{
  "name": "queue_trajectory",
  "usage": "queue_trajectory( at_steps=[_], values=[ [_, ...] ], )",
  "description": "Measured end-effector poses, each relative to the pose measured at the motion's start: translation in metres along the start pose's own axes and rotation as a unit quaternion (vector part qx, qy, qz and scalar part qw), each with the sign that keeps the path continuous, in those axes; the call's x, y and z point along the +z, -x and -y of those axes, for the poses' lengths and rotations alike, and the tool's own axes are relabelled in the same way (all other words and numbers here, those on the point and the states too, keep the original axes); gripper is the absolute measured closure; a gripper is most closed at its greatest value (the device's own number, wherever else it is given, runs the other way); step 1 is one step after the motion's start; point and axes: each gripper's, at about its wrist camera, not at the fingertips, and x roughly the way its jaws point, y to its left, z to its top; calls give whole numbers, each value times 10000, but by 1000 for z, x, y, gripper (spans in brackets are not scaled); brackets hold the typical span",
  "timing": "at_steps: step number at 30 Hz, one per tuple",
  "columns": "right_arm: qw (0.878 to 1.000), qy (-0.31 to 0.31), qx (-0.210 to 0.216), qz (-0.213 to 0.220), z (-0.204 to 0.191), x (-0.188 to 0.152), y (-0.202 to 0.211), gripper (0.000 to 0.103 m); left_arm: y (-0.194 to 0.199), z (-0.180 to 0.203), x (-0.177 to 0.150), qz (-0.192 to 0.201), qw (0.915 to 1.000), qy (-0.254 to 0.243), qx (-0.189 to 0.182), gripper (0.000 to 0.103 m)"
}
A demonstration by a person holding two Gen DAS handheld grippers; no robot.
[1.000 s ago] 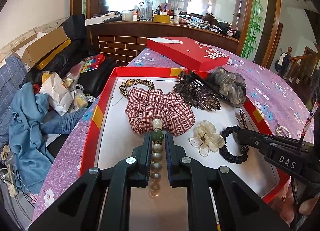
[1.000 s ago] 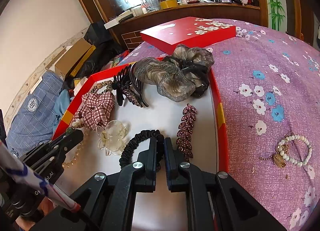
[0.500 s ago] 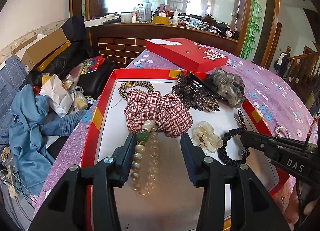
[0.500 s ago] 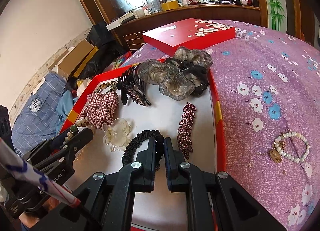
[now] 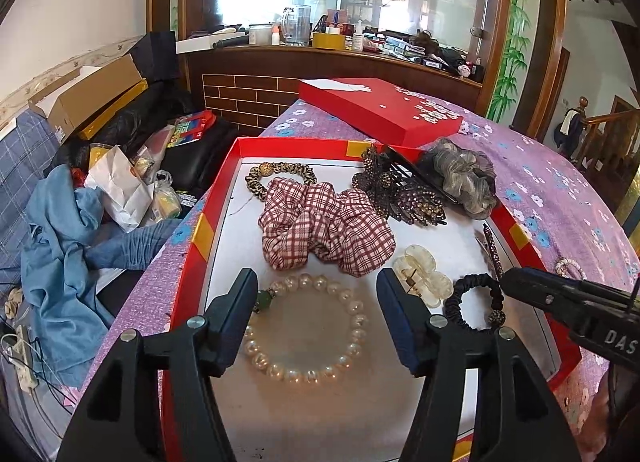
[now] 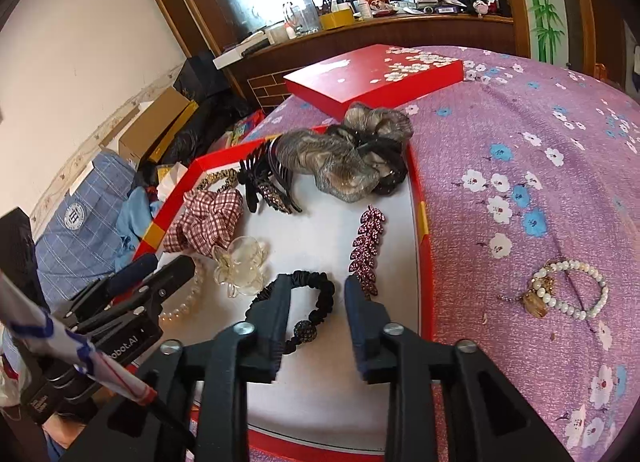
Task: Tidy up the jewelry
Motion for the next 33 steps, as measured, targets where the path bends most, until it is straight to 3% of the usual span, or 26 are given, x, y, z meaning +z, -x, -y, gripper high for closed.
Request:
queue_trajectory(
  at_steps=[6, 10, 15, 16, 23, 33],
  values=[
    [9999, 56, 89, -8, -6, -3, 7, 70, 0, 0, 0, 8, 10000, -4, 22, 36],
    [10000, 35, 89, 14, -8, -6, 12, 52, 1, 0, 1, 31, 10000, 10, 55, 31],
    [9999, 6, 98, 63, -7, -9, 23, 43, 0, 0, 2, 16, 9999, 18, 128, 20],
    [9999, -2, 102, 88, -7, -10, 25, 37, 0, 0, 2, 22, 9999, 24, 142, 18],
    [9994, -99, 73, 336, -6, -17, 47, 18, -2, 1, 2, -7, 9997, 6, 251, 15],
    [9980, -305, 279, 483, -6, -37, 72, 14, -3, 3, 1, -23, 9991, -18, 419, 15]
  ],
)
